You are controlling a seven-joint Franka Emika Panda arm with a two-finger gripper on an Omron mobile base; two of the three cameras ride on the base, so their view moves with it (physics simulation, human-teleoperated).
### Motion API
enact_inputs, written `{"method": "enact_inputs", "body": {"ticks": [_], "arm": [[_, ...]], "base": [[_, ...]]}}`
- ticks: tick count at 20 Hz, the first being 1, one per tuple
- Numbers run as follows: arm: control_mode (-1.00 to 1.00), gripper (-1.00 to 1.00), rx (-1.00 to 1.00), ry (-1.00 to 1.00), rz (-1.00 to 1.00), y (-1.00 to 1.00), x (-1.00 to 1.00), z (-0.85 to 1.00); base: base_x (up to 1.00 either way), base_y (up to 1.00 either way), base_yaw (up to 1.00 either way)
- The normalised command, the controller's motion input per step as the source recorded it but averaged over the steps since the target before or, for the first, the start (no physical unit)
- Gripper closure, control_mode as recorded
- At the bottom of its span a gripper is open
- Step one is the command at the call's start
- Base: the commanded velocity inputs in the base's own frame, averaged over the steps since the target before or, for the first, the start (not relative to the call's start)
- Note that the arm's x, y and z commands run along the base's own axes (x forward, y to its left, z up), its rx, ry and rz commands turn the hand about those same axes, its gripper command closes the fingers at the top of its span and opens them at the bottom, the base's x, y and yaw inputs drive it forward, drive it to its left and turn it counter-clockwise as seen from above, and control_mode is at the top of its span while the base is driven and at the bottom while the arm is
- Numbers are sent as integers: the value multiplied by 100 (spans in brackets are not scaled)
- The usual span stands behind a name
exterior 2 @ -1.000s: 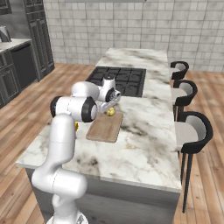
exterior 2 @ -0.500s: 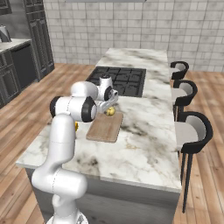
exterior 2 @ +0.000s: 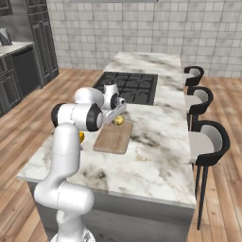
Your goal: Retrieve the reheated potato from the microwave, then place the potato, cheese, and condiment on the cutting board.
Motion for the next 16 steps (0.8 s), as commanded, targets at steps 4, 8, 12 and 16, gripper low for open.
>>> {"method": "enact_inputs", "body": {"ticks": [4,8,12,16], "arm": [[-100,100,0,0,0,-17,-38,-32],[-100,100,0,0,0,-6,-30,-25],[-100,100,0,0,0,0,-24,-33],[-100,100,0,0,0,0,-29,-35]], "base": [[0,0,0],[0,0,0],[0,0,0],[0,0,0]]}}
